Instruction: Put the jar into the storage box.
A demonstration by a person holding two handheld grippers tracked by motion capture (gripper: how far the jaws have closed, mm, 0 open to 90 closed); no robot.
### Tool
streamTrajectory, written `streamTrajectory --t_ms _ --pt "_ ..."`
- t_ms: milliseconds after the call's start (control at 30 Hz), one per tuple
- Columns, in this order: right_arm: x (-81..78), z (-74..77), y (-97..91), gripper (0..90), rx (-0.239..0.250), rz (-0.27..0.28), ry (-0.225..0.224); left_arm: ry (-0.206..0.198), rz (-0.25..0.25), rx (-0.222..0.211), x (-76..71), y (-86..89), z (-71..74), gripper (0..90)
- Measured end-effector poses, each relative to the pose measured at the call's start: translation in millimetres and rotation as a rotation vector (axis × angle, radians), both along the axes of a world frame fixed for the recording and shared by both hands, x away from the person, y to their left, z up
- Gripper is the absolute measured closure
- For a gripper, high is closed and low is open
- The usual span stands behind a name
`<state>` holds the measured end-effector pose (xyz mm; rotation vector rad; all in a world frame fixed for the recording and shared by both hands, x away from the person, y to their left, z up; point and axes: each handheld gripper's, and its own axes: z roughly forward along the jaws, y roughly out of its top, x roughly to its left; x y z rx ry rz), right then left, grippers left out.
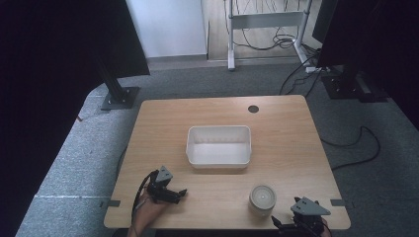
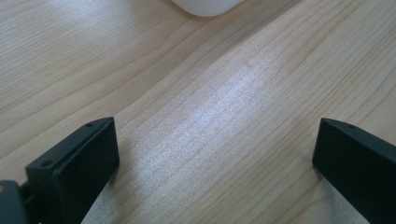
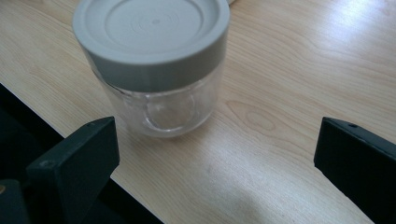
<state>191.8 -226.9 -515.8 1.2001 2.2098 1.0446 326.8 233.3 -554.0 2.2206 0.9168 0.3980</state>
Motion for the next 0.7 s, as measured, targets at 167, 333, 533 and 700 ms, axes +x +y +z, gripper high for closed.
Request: streamTrajectory --t_ms 167,333,533,700 --pt "1.9 1.2 5.3 0.0 0.001 0.019 -0.008 0.0 0.0 0.0 0.0 0.0 0.0 0.2" --pt "5.7 1.5 11.2 0.0 0.008 0.039 -0.015 0.0 0.0 0.0 0.0 0.0 0.0 0.2" --pt "11.1 0.9 19.1 0.0 0.005 0.063 -0.022 0.0 0.0 0.0 0.0 0.0 0.0 0.3" --pt "15.1 0.0 24.6 0.0 0.005 0.075 -0.025 0.0 0.0 0.0 0.0 0.0 0.0 0.2"
